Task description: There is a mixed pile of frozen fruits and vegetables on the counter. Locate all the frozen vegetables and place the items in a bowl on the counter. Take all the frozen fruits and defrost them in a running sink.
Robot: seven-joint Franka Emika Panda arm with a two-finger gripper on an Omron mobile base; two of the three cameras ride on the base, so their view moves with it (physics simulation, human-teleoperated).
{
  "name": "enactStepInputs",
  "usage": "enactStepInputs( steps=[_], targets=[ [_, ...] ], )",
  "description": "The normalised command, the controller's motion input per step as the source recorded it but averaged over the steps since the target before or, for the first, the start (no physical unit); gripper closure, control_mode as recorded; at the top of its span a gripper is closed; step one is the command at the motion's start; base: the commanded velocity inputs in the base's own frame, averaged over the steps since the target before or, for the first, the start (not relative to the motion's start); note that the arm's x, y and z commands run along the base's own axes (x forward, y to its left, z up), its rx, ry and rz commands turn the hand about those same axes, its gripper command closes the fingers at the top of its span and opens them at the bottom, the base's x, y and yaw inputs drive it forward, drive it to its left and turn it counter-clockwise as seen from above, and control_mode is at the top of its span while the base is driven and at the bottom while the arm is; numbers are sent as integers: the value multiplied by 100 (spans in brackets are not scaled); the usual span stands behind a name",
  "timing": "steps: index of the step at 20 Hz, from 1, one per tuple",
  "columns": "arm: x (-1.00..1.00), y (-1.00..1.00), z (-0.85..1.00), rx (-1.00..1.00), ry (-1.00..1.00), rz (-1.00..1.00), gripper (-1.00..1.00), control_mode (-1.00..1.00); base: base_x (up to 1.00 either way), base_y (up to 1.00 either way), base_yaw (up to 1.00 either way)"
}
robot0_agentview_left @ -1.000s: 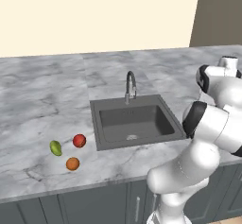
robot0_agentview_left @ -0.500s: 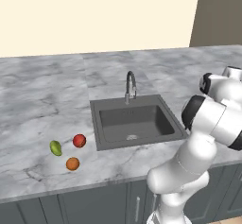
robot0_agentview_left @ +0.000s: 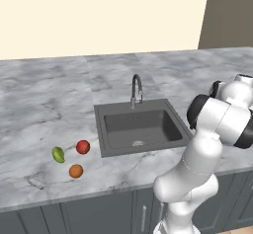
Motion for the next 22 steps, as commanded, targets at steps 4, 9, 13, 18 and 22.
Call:
enactStepInputs(
  steps=[4,9,13,18,22],
  targets=[
    [0,-7,12,-2,0,0,-100,-100,0,0,0],
    [0,7,9,-5,1,0,-100,-100,0,0,0],
    [-33,69,35,-11,-1,4,-100,-100,0,0,0],
    [-48,99,12,-7,-4,9,-100,-100,0,0,0],
    [-27,100,-3,-10,1,8,-100,-100,0,0,0]
  ],
)
